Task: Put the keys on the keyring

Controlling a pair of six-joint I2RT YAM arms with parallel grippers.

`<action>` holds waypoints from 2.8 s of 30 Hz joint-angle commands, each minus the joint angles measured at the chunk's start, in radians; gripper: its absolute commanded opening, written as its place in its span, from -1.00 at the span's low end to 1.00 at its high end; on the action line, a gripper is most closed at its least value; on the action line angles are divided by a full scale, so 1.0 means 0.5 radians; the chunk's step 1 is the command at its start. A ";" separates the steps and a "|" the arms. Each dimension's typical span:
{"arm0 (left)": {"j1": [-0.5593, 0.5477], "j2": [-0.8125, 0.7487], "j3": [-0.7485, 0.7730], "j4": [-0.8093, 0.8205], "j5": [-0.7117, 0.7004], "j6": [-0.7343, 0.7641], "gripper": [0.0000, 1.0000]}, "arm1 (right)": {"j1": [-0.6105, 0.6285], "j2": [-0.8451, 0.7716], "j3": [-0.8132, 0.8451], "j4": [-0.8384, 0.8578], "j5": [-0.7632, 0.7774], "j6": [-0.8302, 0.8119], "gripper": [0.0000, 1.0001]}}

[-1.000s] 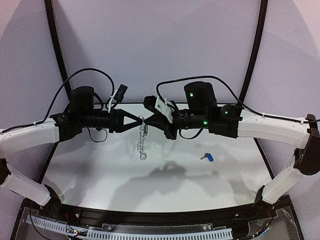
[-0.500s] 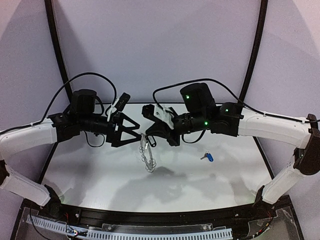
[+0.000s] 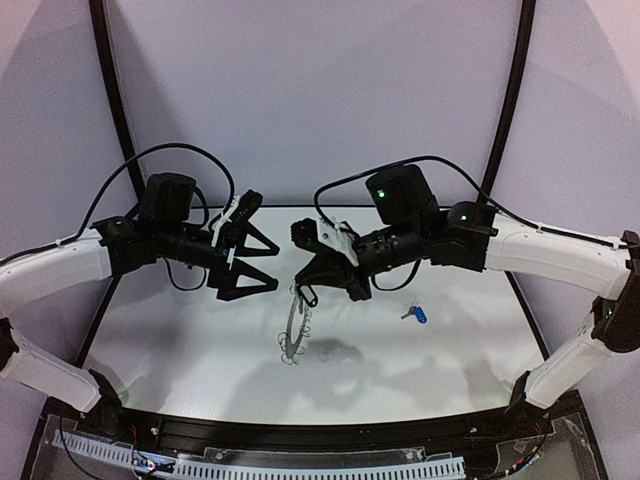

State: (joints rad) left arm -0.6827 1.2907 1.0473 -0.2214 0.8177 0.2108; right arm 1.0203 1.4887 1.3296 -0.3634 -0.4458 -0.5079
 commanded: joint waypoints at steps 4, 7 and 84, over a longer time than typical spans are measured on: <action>-0.001 0.058 0.093 -0.144 0.021 0.147 0.97 | 0.014 -0.091 0.060 -0.052 -0.134 -0.063 -1.00; -0.003 0.069 0.143 -0.238 0.110 0.227 0.97 | 0.015 -0.089 0.071 -0.082 -0.161 -0.069 -1.00; -0.110 0.934 1.236 -1.879 0.868 1.358 -0.29 | 0.029 0.088 0.313 -0.184 -0.443 -0.202 -1.00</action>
State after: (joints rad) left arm -0.7387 1.7538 1.6360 -1.1484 1.2247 0.8997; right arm 1.0206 1.5135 1.4490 -0.5133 -0.6853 -0.6159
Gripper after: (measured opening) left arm 0.372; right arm 0.012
